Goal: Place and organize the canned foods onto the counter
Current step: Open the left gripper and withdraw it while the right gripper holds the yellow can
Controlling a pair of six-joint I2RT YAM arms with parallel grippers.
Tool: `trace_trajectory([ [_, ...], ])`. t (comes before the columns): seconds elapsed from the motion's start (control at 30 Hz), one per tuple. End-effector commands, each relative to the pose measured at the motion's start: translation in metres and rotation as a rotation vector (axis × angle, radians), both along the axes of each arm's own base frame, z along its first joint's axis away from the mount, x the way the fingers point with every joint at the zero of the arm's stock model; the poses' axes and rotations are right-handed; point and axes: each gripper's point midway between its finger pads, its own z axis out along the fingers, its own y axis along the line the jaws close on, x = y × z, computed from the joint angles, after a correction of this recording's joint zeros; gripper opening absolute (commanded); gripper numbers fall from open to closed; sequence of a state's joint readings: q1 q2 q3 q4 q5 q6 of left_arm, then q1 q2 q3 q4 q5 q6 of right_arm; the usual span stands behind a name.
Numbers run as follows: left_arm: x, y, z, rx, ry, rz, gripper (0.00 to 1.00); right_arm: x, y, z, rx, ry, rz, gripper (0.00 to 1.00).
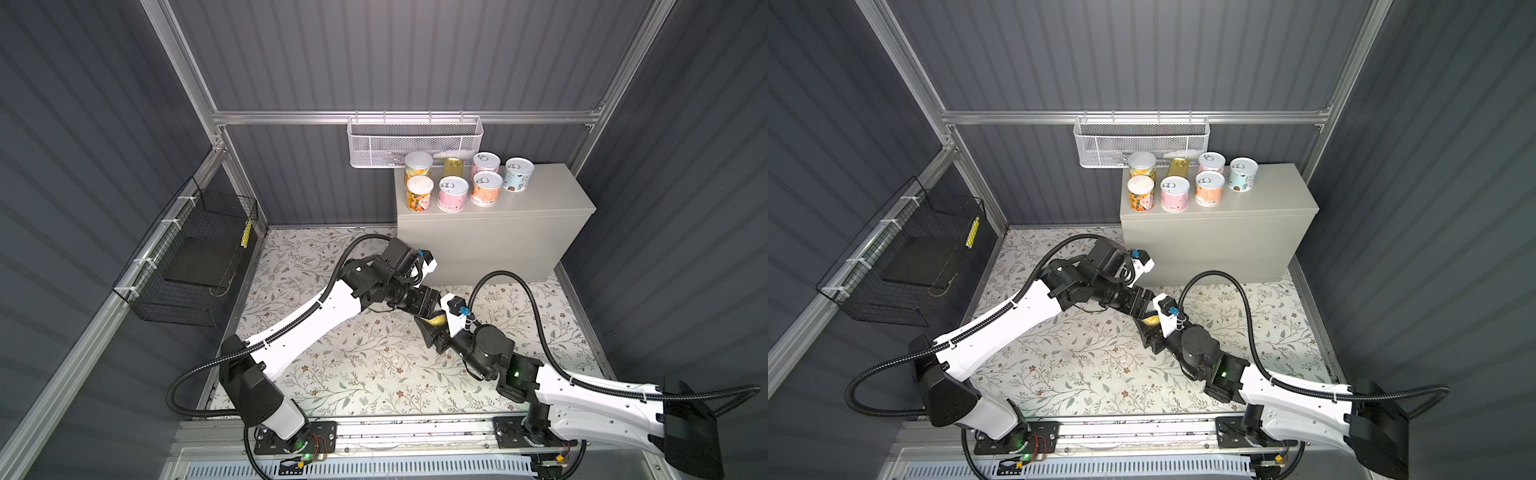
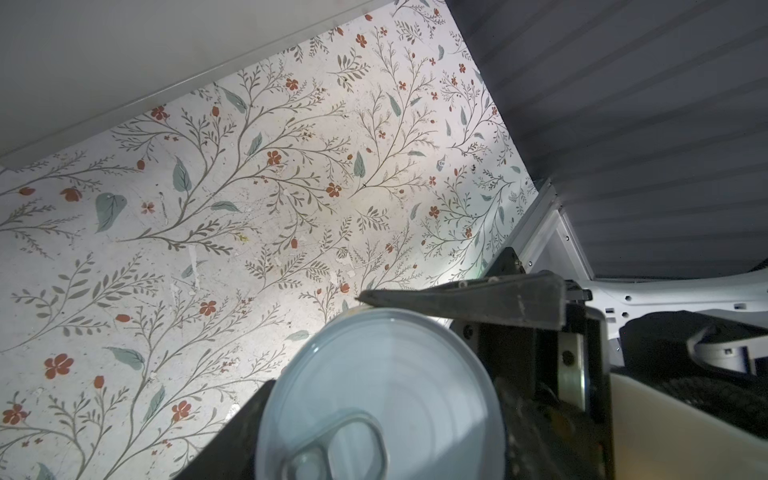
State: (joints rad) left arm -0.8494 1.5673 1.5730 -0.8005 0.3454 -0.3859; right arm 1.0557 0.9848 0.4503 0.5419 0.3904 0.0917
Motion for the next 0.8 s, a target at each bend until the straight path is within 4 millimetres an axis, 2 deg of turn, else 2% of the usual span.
trace_trajectory([
  [0.0,-0.001,0.003,0.028,-0.089,-0.043,-0.001,0.65,0.004,-0.014,0.015,0.074,-0.025,-0.064,0.67],
  [0.1,0.002,0.006,0.020,-0.079,-0.031,0.015,0.73,0.004,-0.020,0.017,0.096,-0.024,-0.080,0.66],
  [0.17,0.004,0.007,0.014,-0.074,-0.022,0.024,0.86,0.003,-0.023,0.019,0.111,-0.024,-0.086,0.66],
  [0.2,0.005,0.008,0.012,-0.070,-0.017,0.029,0.98,0.003,-0.025,0.020,0.118,-0.024,-0.089,0.65],
  [0.23,0.005,0.008,0.010,-0.069,-0.014,0.031,1.00,0.003,-0.026,0.020,0.121,-0.024,-0.095,0.65],
  [0.53,0.010,0.016,0.007,-0.056,-0.030,0.072,1.00,0.004,-0.034,0.021,0.115,-0.018,-0.119,0.65],
  [0.77,0.015,0.038,0.008,-0.019,-0.072,0.175,1.00,0.004,-0.049,0.026,0.104,-0.020,-0.168,0.65],
])
